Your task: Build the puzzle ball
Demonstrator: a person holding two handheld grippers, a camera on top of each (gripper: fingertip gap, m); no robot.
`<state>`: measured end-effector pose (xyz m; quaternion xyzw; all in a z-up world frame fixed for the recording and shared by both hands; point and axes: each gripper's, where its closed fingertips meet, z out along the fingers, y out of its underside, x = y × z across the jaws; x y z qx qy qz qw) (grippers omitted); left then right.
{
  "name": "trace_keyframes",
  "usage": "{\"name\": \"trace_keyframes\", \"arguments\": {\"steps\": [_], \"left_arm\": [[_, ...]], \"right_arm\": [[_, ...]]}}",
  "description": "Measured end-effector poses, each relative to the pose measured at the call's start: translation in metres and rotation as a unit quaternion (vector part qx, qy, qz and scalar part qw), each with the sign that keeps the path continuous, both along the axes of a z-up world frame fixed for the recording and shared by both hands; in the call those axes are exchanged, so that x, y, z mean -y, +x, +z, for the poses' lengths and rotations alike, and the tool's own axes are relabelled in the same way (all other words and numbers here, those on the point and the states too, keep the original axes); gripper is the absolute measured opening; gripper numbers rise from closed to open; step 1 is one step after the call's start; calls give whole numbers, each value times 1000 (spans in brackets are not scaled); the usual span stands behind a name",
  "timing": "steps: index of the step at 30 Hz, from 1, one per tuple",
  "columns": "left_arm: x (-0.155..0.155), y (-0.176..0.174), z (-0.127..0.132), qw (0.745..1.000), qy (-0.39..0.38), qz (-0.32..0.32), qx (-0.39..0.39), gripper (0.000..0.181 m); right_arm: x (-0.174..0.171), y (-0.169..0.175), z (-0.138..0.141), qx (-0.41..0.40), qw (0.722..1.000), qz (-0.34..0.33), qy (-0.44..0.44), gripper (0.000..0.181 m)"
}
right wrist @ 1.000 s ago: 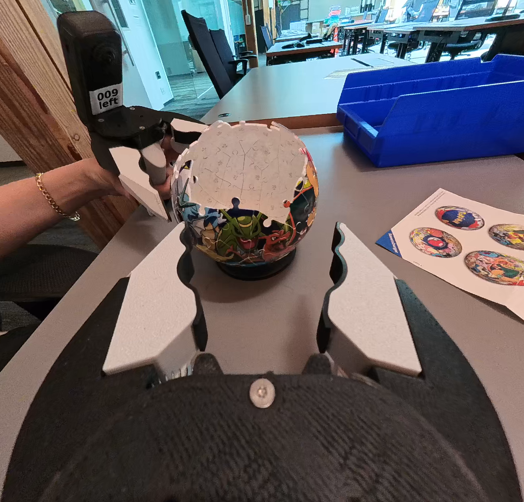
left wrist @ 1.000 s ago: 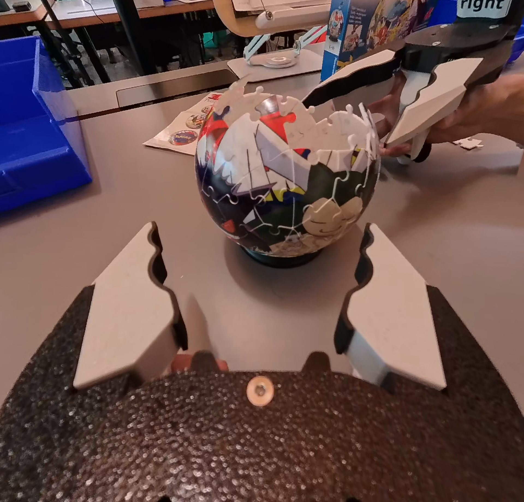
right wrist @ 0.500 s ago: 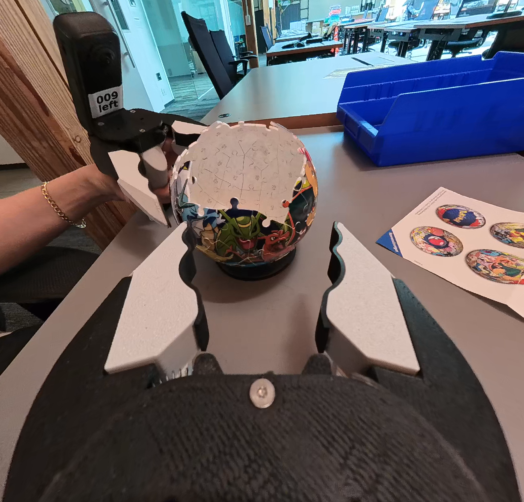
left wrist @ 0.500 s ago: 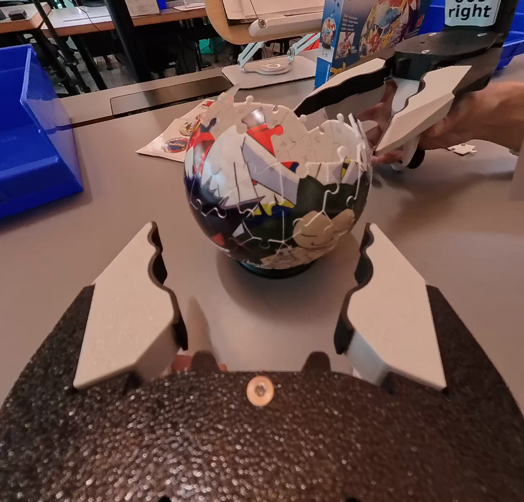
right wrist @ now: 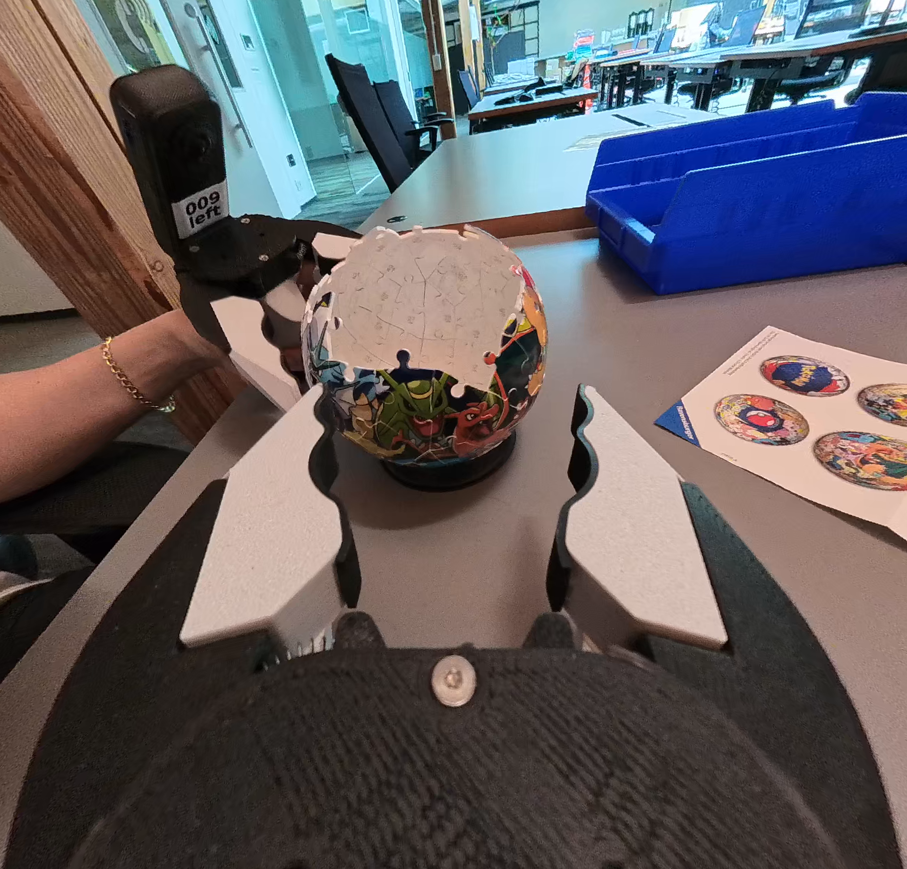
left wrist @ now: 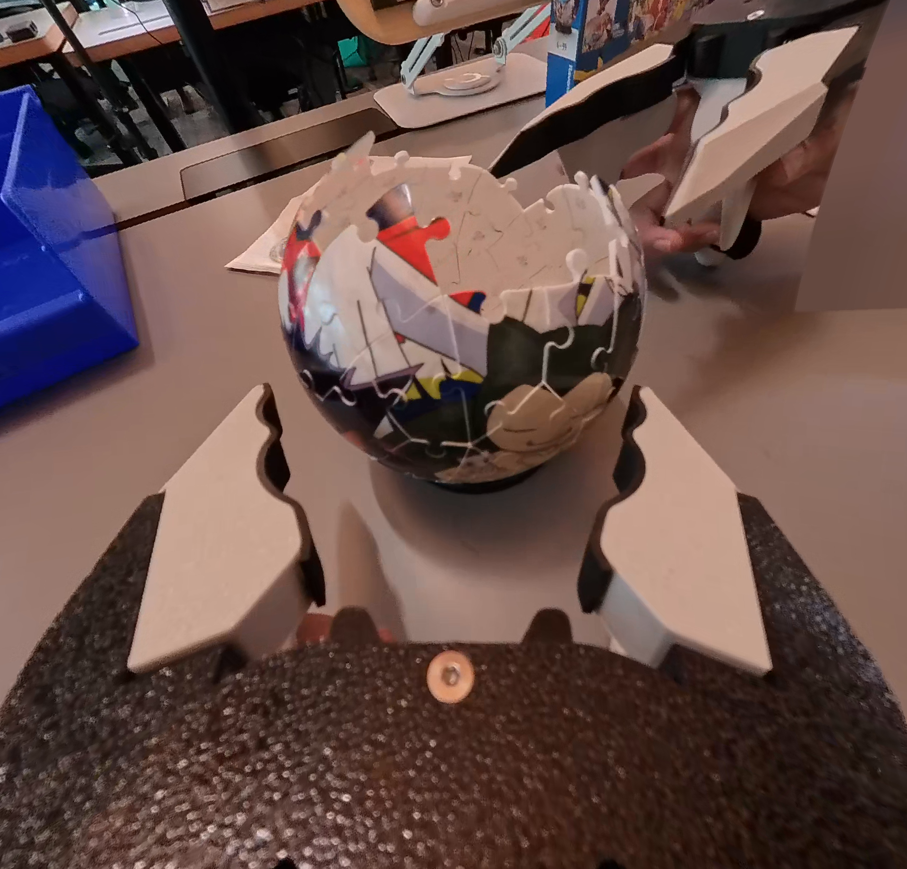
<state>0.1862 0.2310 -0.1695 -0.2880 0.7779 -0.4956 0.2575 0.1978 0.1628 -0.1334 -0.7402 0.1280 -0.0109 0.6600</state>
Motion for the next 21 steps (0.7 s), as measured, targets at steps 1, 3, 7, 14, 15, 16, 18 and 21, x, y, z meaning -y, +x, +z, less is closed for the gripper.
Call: {"name": "trace_keyframes", "arguments": {"steps": [1,3,7,14,15,16,18,21], "left_arm": [[1,1,0,1000,2,1,1,134],[4,1,1,1000,1,1,5,133],[8,1,1,1000,0,-5,5,132],[9,2,-1,1000,6,-3,1,132],[9,1,-1,1000,7,-3,2,132],[9,1,-1,1000,7,-4,1,133],[9,0,-2,1000,4,-7,-5,133],[5,-3,-5,1000,-2,-8,-30,133]], "right_arm": [[0,0,1,-1,1000,0,3,96],[1,0,1,-4,1000,1,7,96],[2,0,2,-8,1000,4,12,95],[1,-3,2,9,1000,5,6,95],[0,-4,1,13,1000,6,2,94],[-1,-4,1,17,1000,5,-2,94],[-2,-6,0,24,1000,4,-7,95],[-1,-5,0,33,999,-5,-9,96]]}}
